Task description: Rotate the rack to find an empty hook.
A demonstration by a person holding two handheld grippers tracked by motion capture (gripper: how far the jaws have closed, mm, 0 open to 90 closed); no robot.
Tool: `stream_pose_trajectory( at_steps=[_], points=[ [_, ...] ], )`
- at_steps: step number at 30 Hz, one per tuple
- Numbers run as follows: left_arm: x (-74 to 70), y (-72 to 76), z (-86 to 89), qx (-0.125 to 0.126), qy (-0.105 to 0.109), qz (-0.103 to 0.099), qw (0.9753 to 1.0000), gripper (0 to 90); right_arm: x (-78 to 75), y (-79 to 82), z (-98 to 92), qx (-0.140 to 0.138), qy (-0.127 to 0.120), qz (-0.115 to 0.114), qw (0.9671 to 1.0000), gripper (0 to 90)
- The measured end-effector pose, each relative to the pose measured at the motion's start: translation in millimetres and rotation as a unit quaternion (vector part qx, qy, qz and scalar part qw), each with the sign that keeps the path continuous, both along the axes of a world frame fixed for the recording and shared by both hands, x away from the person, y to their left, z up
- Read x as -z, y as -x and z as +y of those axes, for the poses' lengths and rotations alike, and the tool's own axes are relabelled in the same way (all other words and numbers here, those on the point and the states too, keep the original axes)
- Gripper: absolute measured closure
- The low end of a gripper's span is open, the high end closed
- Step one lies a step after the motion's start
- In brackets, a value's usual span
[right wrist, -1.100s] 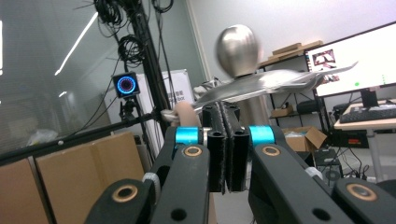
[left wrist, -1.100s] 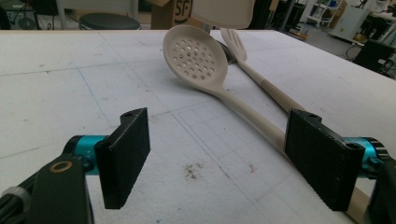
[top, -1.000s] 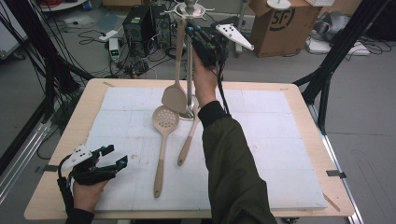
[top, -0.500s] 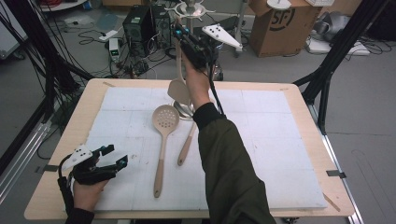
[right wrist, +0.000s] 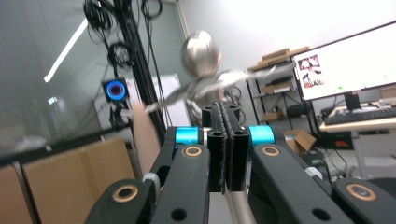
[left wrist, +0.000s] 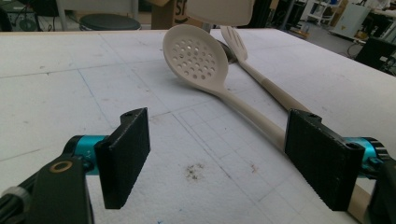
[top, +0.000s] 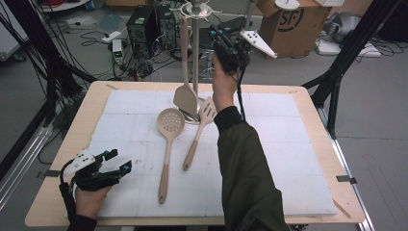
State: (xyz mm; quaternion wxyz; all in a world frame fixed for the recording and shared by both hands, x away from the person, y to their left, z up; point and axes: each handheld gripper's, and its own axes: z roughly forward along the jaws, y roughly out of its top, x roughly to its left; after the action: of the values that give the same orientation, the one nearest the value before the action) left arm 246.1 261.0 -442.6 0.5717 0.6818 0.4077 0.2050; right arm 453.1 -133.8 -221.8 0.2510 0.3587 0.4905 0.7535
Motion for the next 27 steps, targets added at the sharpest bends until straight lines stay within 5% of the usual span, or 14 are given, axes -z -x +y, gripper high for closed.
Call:
stream_pose_trajectory(
  at_steps=[9,27],
  points=[
    [0.0,-0.2,0.4,-0.001,0.001,0.001,1.0,23.4,-17.0,-1.8,2.9,-0.004,0.032,-0.016,0.9993,89.9],
    [0.2,0.4,0.4,0.0,0.003,0.0,1.0,23.4,-14.8,5.0,32.4,-0.01,0.074,-0.026,0.9969,89.9]
  ],
)
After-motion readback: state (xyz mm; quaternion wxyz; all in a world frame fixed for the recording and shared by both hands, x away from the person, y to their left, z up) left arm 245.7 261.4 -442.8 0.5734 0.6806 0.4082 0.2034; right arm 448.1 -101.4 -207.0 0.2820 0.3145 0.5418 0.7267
